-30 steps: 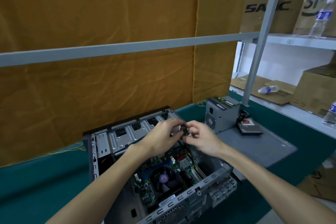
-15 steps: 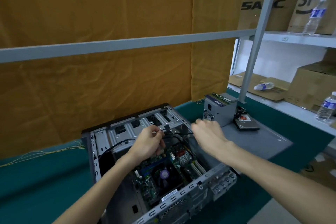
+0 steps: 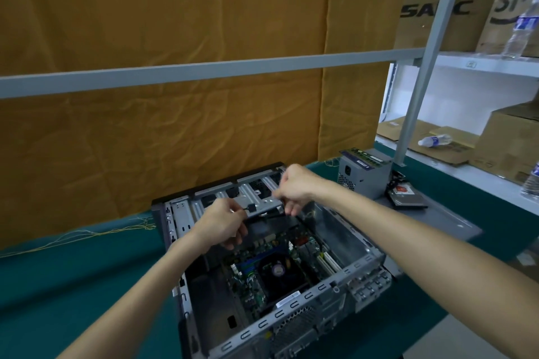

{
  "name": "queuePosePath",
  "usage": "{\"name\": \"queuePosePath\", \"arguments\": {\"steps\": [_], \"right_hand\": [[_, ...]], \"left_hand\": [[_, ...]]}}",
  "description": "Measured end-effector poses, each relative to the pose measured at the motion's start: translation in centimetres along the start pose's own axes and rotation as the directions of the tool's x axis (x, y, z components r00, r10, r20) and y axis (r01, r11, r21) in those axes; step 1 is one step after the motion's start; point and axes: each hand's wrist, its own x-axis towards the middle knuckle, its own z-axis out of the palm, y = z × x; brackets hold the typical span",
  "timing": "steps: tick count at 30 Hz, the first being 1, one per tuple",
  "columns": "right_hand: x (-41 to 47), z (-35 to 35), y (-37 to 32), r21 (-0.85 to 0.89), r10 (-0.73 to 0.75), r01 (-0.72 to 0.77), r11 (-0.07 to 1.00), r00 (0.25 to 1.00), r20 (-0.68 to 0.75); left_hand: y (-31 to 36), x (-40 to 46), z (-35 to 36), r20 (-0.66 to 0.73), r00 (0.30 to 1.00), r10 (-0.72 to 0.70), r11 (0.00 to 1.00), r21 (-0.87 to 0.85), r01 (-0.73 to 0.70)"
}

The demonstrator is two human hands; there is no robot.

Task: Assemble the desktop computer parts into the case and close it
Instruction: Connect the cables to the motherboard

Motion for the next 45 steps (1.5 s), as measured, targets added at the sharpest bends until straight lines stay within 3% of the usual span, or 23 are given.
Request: {"name": "queuePosePath", "arguments": {"steps": [3,7,9,12,16,20,24,28,34,37,40,45], "right_hand": [[0.0,0.9,3.4,-0.124,0.083,-0.070,0.990,0.991,0.101],[0.0,1.7,7.2,-0.396,0.123,-0.064,0.916,0.984,0.125],[-0.1,2.5,8.1,-0.396,0.160,-0.082,0.914,0.973,0.169],[0.7,3.6,9.4,-0.272,0.182,-0.126,0.954,0.965,0.191],[2.9,5.0,11.5,0.063,0.146,-0.155,0.986,0.981,0.128],[3.8,5.4,11.3,0.405,0.206,-0.216,0.889,0.976,0.069],[3.7,5.2,10.9,0.525,0.217,-0.295,0.798,0.954,0.206],[3.6,5.2,10.9,0.414,0.207,-0.297,0.861,0.946,0.250],[3.4,4.9,10.4,-0.017,0.077,-0.075,0.997,0.993,0.093],[2.4,4.7,9.7,-0.279,-0.082,0.077,0.957,0.997,-0.009],[1.0,3.7,8.6,-0.554,-0.216,0.114,0.825,0.969,-0.123],[0.2,0.0,7.0,-0.666,-0.409,0.111,0.738,0.858,-0.311]], "left_hand": [[-1.1,0.5,1.0,0.068,0.998,-0.018,0.996,0.083,0.012],[-1.9,1.8,4.1,0.170,0.985,-0.040,0.977,0.212,0.003],[-1.9,2.7,5.7,0.174,0.983,-0.052,0.965,0.264,0.004],[-1.6,4.3,7.7,0.140,0.988,-0.067,0.951,0.307,0.021],[-1.6,6.8,9.5,0.092,0.996,-0.018,0.938,0.345,-0.015],[-2.2,9.2,10.6,0.184,0.983,0.011,0.959,0.275,-0.062],[-3.1,10.7,12.1,0.259,0.965,-0.038,0.997,0.075,0.020],[-3.5,10.8,11.9,0.292,0.955,-0.054,0.994,-0.077,0.080],[-3.2,9.6,10.6,0.290,0.957,-0.029,0.972,-0.215,0.095],[-3.2,9.2,9.9,0.281,0.960,-0.015,1.000,-0.022,0.022],[-3.6,8.7,9.2,0.276,0.960,0.047,0.963,0.244,-0.117],[-4.2,8.2,8.8,0.211,0.969,0.129,0.913,0.356,-0.199]]}}
